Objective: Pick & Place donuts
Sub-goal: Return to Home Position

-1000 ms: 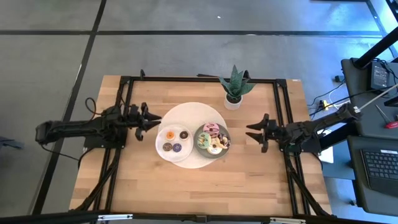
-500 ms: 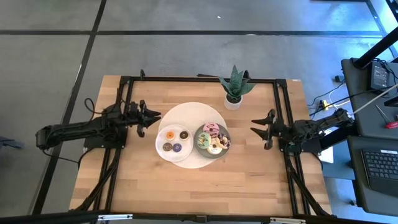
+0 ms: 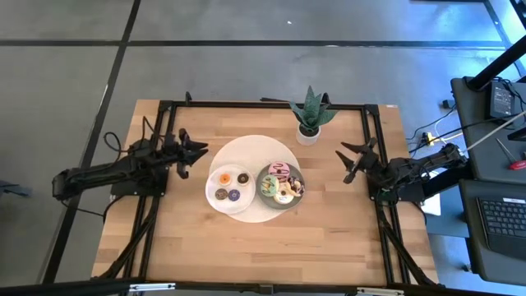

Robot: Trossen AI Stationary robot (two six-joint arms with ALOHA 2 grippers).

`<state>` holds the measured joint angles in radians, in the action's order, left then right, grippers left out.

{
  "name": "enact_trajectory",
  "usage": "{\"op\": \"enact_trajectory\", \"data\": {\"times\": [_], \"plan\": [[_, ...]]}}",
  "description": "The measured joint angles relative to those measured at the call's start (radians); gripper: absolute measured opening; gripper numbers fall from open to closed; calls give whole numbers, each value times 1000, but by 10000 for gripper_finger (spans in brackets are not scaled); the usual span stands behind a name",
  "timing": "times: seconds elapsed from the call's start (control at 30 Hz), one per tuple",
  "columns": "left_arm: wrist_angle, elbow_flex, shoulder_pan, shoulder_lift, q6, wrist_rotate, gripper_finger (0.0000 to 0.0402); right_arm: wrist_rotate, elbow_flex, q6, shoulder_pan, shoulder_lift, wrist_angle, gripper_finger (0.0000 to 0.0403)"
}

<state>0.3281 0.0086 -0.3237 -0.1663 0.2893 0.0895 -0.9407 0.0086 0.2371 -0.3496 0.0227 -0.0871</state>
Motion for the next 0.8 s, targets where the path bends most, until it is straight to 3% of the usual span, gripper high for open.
{"op": "enact_trajectory", "data": {"times": [0.2,0.5,0.8], "plan": [[-83,0,0,76,18,3,109,-9,0,-19,0,0,2,171],[-101,0,1,101,103,134,104,-8,0,-19,0,0,3,171],[-101,0,1,101,117,137,109,-8,0,-24,0,0,3,171]]}}
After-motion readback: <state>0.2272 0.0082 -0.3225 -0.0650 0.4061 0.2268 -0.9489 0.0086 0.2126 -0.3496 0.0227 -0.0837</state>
